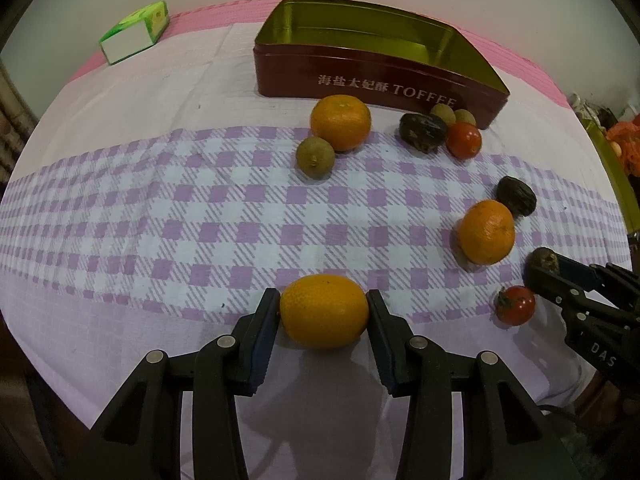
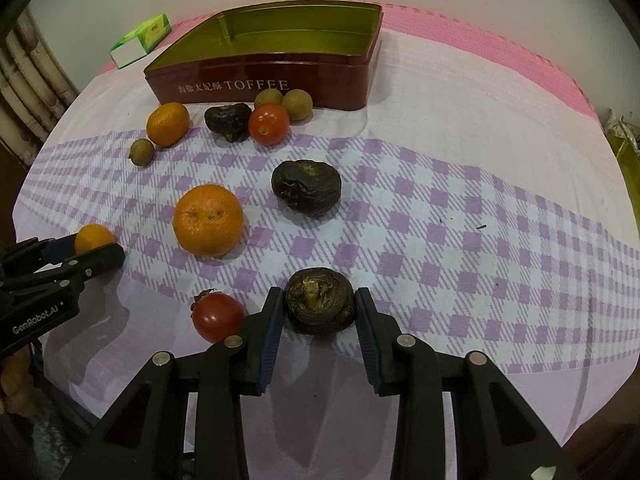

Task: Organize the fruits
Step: 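Carry the orange and dark plum over the red tin with both tools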

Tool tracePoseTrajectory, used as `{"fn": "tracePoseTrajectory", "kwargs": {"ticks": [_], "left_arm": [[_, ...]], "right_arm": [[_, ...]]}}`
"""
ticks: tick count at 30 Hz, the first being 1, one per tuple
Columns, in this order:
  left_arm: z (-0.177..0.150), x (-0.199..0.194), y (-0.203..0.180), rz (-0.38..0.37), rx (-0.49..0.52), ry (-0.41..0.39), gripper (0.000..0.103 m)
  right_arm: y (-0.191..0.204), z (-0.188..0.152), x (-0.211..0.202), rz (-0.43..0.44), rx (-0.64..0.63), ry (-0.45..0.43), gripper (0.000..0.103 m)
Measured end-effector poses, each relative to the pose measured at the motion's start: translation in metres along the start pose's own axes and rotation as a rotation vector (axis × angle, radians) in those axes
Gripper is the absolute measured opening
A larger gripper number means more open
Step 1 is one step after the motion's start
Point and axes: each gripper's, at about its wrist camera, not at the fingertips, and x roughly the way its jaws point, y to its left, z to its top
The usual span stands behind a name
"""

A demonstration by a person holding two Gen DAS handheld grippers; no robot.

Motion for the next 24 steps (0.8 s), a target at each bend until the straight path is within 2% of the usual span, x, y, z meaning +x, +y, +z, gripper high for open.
{"fn": "tracePoseTrajectory", "kwargs": {"ticks": [14, 24], "left_arm": [[0.015, -0.005, 0.001, -0.006, 0.01, -0.023, 0.044], [0.068, -0.027, 0.01, -0.029, 0.021, -0.117, 0.044]], "right_arm": [[-0.007, 0.022, -0.009, -0.001, 0.014, -0.028, 0.033], [-0.005, 0.061, -0.019, -0.005, -0.008, -0.075, 0.033]]}}
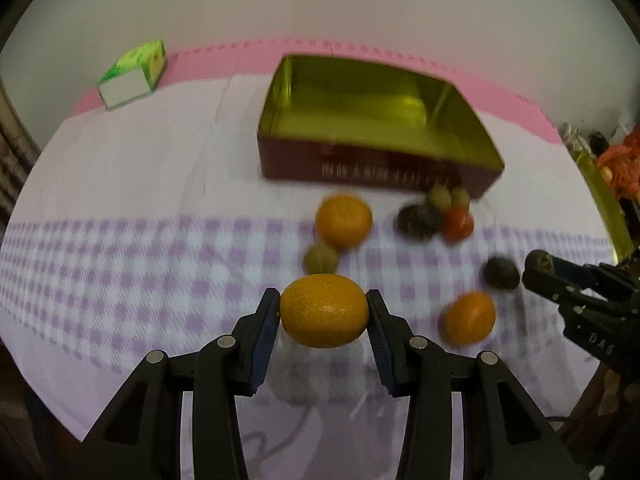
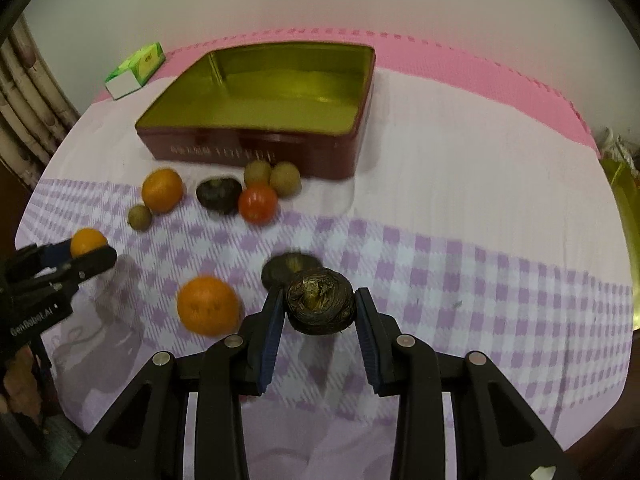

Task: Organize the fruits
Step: 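Carry the orange and dark plum over the red tin with both tools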

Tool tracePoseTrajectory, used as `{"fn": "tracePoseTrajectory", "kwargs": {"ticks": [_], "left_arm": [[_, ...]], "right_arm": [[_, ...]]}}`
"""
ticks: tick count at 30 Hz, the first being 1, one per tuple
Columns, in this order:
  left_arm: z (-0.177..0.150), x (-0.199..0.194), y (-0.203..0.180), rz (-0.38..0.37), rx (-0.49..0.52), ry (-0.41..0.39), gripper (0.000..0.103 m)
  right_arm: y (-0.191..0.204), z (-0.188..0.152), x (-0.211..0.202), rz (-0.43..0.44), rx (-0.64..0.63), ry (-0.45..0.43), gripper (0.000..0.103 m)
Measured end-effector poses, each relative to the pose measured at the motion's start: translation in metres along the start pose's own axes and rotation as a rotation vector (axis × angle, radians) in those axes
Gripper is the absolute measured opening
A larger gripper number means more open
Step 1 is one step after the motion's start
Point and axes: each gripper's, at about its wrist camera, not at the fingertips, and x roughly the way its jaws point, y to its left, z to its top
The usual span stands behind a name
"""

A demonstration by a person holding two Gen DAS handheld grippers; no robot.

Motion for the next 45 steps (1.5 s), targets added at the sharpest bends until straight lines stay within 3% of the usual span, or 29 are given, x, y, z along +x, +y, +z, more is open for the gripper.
{"fn": "tracePoseTrajectory", "kwargs": {"ticks": [12, 20, 36, 45], "left_arm": [[0.086, -0.007, 0.018, 0.008, 0.048, -0.134, 0.044], [0.124, 0.025, 0.009, -0.03, 0.079, -0.102, 0.044], [0.123, 0.076, 0.003, -0.014, 0.07, 0.002, 0.044], [0.117, 0.089, 0.001, 0.013, 0.06, 0.048, 0.044]], "right_arm": [[0.013, 0.08, -0.002, 0.003, -0.049, -0.099, 0.033], [0.024, 0.116, 0.02, -0.012, -0.066, -0.094, 0.033], [0.014, 0.115, 0.062, -0.035, -0.062, -0.007, 0.033], [0.013, 0.117, 0.064, -0.075, -0.104, -0.015, 0.033]]}}
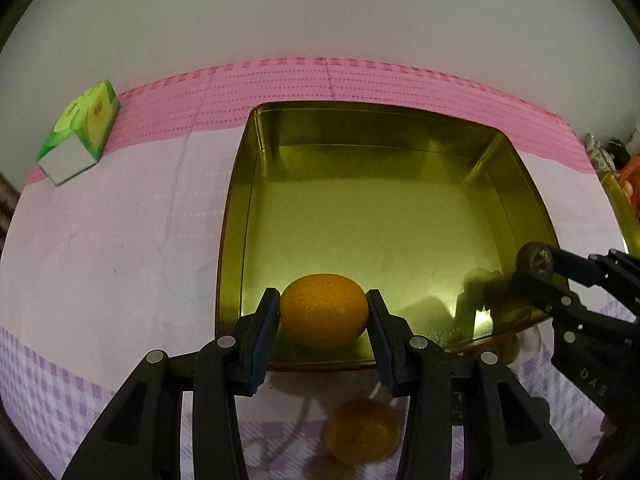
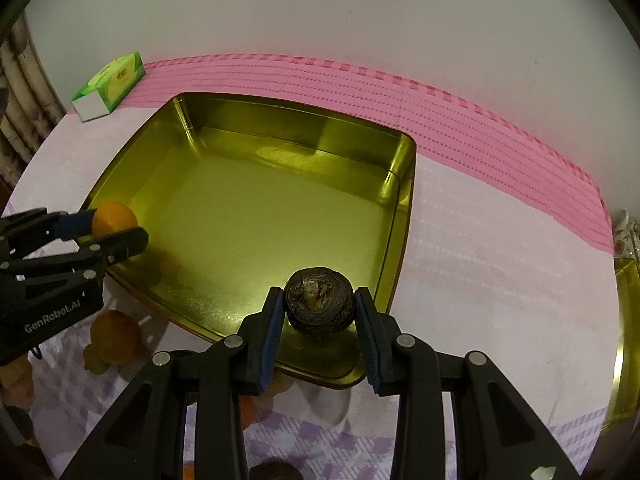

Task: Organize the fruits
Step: 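Carry the orange and dark plum over the red tin with both tools, then open the left tool over the tin while the right tool releases the plum, then withdraw both tools from the tin back toward the remaining fruits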

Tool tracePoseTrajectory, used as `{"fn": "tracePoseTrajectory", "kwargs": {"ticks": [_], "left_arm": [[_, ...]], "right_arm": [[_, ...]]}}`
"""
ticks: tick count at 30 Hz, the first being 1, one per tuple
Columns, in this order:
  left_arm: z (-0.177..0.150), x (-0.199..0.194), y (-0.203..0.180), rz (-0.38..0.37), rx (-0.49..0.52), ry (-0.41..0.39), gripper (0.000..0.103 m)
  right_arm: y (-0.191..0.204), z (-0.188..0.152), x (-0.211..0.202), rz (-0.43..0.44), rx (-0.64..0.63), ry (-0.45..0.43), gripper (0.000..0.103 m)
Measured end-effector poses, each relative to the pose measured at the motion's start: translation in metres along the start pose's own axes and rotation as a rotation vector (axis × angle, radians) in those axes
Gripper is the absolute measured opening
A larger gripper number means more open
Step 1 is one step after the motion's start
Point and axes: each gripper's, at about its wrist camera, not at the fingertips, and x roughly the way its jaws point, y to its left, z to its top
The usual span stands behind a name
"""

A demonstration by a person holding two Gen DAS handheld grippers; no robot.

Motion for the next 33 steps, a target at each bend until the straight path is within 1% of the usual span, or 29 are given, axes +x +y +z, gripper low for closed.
{"fn": "tracePoseTrajectory", "kwargs": {"ticks": [6, 18, 21, 23, 25, 27, 33], "left_arm": [[-0.002, -0.001, -0.004, -0.005, -0.016, 0.011, 0.044], [-0.001, 0.0, -0.003, 0.008, -0.023, 0.02, 0.044], [-0.002, -0.001, -0.002, 0.006, -0.025, 0.02, 0.045], [-0.002, -0.003, -0.002, 0.003, -0.025, 0.02, 0.045], [-0.003, -0.004, -0.001, 0.0, -0.027, 0.018, 0.049], [-0.003, -0.005, -0.001, -0.009, -0.036, 0.018, 0.056], [-0.004, -0.014, -0.003, -0.009, -0.036, 0.005, 0.058]], "right_arm": [[-0.004, 0.001, 0.002, -0.021, -0.009, -0.008, 0.033], [-0.005, 0.002, 0.003, 0.004, -0.003, -0.01, 0.034], [-0.005, 0.001, 0.002, 0.012, 0.001, -0.011, 0.036], [-0.005, 0.001, 0.001, 0.018, 0.004, -0.012, 0.043], [-0.004, 0.001, 0.0, 0.021, 0.003, -0.013, 0.046], [-0.003, 0.0, 0.0, 0.025, 0.004, -0.011, 0.046], [-0.005, -0.002, -0.009, 0.052, 0.028, -0.018, 0.047]]}}
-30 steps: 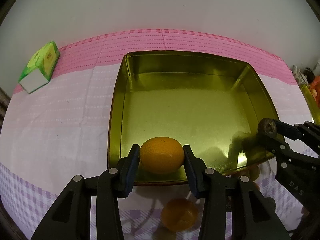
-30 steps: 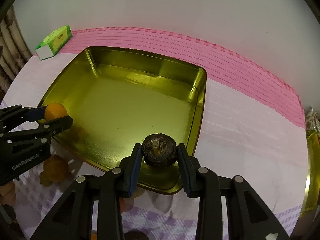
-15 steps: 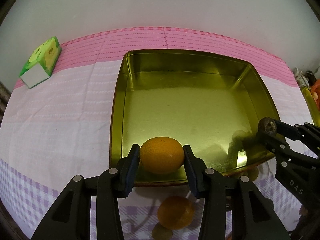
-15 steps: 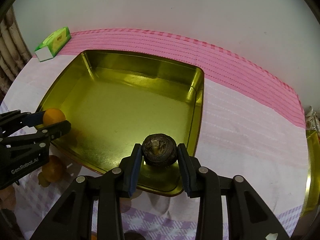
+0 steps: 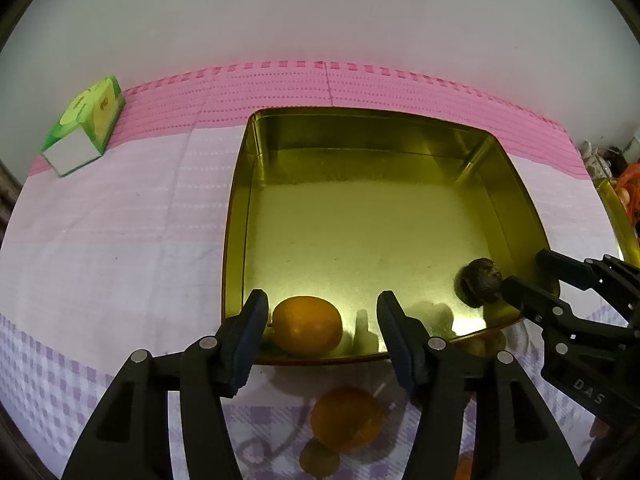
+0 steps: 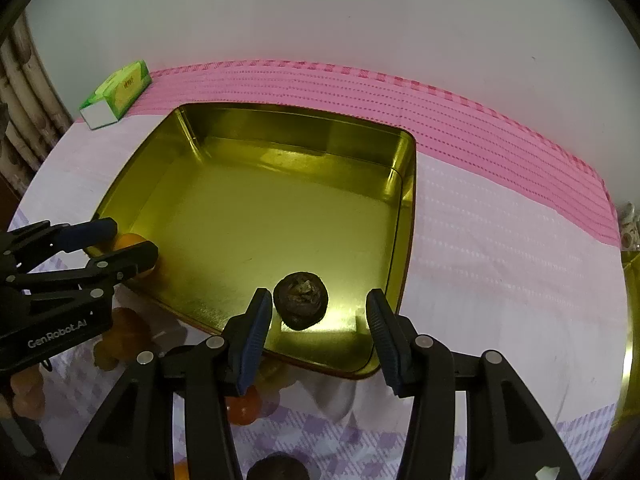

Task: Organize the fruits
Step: 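Withdraw both tools from the tin back toward the remaining fruits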

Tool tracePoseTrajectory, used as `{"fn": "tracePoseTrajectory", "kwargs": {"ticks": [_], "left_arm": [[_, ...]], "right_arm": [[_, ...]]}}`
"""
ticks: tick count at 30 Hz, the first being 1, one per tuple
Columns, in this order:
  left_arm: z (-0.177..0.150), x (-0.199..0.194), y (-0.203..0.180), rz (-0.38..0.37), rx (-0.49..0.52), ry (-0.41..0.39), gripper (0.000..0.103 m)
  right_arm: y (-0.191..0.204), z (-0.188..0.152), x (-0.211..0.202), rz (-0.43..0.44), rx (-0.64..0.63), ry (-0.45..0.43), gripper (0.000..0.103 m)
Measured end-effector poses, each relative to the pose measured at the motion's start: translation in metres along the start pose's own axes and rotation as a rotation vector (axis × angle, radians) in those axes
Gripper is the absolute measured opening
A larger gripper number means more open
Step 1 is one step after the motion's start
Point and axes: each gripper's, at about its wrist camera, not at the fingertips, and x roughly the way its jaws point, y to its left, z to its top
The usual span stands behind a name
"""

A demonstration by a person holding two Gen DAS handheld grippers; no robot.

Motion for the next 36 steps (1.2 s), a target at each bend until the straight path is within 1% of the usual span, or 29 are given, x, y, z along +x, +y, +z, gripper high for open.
{"fn": "tracePoseTrajectory", "kwargs": {"ticks": [7, 11, 14, 22, 27, 32, 36], "left_arm": [[-0.009, -0.027, 0.001, 0.011, -0.009, -0.044, 0.058], [-0.027, -0.048, 0.004, 0.032, -0.008, -0.071, 0.058], [-0.043, -0.057, 0.007, 0.056, -0.011, -0.07, 0.058], [-0.098, -0.076, 0.01, 0.096, -0.034, -0.055, 0.058], [-0.129, -0.079, 0.011, 0.104, -0.054, -0.032, 0.058], [-0.149, -0.085, 0.007, 0.108, -0.055, -0.026, 0.058], [-0.154, -0.091, 0.003, 0.107, -0.051, -0.037, 0.058]], "right_arm": [[0.001, -0.007, -0.024, 0.007, 0.012, -0.034, 0.047], [0.001, -0.02, -0.041, 0.008, 0.019, -0.047, 0.046], [0.002, -0.034, -0.051, 0.004, 0.022, -0.05, 0.046], [0.013, -0.085, -0.068, 0.015, 0.041, 0.002, 0.046], [0.029, -0.123, -0.069, 0.054, 0.036, 0.058, 0.046], [0.048, -0.149, -0.066, 0.098, 0.021, 0.101, 0.046], [0.061, -0.157, -0.065, 0.103, -0.022, 0.116, 0.046]]}}
